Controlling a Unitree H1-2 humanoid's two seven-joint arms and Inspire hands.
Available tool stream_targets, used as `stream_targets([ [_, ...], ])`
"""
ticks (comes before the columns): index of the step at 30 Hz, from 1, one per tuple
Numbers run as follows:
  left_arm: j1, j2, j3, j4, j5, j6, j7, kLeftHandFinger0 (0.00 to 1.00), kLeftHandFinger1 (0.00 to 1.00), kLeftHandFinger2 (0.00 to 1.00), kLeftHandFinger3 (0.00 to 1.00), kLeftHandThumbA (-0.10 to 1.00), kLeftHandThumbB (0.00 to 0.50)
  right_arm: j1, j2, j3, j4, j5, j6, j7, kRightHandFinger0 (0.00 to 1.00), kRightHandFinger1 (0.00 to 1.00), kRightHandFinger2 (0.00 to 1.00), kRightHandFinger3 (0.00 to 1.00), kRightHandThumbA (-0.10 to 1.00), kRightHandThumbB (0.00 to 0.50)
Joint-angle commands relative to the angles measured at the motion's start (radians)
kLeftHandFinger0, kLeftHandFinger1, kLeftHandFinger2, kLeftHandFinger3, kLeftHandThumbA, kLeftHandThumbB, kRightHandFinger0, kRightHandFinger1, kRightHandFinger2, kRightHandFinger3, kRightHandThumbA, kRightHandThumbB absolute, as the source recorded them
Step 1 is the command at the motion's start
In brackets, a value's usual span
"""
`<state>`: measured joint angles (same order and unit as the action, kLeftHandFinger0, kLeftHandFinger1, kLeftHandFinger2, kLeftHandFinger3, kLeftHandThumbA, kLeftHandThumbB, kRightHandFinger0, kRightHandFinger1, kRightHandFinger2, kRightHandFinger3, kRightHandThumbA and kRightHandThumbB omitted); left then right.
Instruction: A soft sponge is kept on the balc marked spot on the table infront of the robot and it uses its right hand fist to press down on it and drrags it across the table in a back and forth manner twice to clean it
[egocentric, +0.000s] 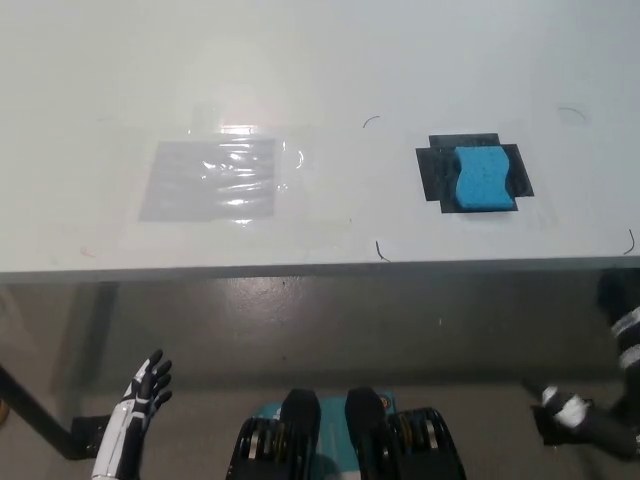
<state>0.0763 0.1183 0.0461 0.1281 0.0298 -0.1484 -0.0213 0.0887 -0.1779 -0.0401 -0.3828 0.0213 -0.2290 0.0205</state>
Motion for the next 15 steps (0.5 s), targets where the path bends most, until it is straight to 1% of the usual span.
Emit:
stream_targets([
  [1,0.008,0.013,0.002,-0.032,-0.005,-0.050,-0.007,1.00,1.00,1.00,1.00,1.00,0.025,-0.273,-0.118,-0.079,-0.276,0.157,0.209,-0.010,1.00,1.00,1.00,1.00,1.00,0.322],
  [2,0.010,0.014,0.003,-0.029,-0.004,-0.054,-0.006,1.00,1.00,1.00,1.00,1.00,0.021,-0.352,-0.132,-0.089,-0.274,0.167,0.246,-0.018,1.00,1.00,1.00,1.00,1.00,0.316],
  [4,0.013,0.016,0.003,-0.025,-0.006,-0.059,-0.008,1.00,1.00,1.00,1.00,1.00,0.020,-0.466,-0.143,-0.102,-0.240,0.170,0.282,-0.028,1.00,1.00,1.00,1.00,1.00,0.314],
  [5,0.014,0.015,0.003,-0.021,-0.017,-0.063,-0.015,1.00,1.00,1.00,1.00,1.00,0.030,-0.557,-0.147,-0.108,-0.207,0.180,0.315,-0.036,1.00,1.00,1.00,1.00,1.00,0.333],
  [8,0.015,0.020,-0.002,-0.010,-0.006,-0.081,-0.016,1.00,1.00,1.00,1.00,1.00,0.042,-0.728,-0.146,-0.111,-0.106,0.189,0.342,-0.035,1.00,1.00,1.00,1.00,1.00,0.341],
  [9,0.014,0.021,-0.002,-0.007,-0.002,-0.084,-0.014,1.00,1.00,1.00,1.00,1.00,0.036,-0.771,-0.144,-0.111,-0.065,0.192,0.342,-0.031,1.00,1.00,1.00,1.00,1.00,0.341],
  [11,0.018,0.024,-0.003,-0.008,0.007,-0.081,-0.011,1.00,1.00,1.00,1.00,1.00,0.042,-0.851,-0.138,-0.114,0.023,0.215,0.358,-0.021,1.00,1.00,1.00,1.00,1.00,0.377],
  [12,0.021,0.028,-0.002,-0.009,0.015,-0.081,-0.007,1.00,1.00,1.00,1.00,1.00,0.053,-0.908,-0.141,-0.114,0.096,0.212,0.362,-0.011,1.00,1.00,1.00,1.00,1.00,0.351],
  [13,0.022,0.031,-0.003,-0.009,0.018,-0.083,-0.009,1.00,1.00,1.00,1.00,1.00,0.049,-0.957,-0.139,-0.113,0.156,0.215,0.381,-0.006,0.92,0.80,0.80,0.93,1.00,0.309],
  [14,0.025,0.032,-0.002,-0.010,0.017,-0.083,-0.008,1.00,1.00,1.00,1.00,1.00,0.056,-1.002,-0.135,-0.108,0.219,0.224,0.394,0.007,0.66,0.51,0.50,0.63,1.00,0.211],
  [15,0.027,0.033,-0.002,-0.011,0.015,-0.082,-0.010,1.00,1.00,1.00,1.00,1.00,0.057,-1.034,-0.127,-0.105,0.271,0.219,0.399,0.007,0.28,0.19,0.21,0.33,1.00,0.154],
])
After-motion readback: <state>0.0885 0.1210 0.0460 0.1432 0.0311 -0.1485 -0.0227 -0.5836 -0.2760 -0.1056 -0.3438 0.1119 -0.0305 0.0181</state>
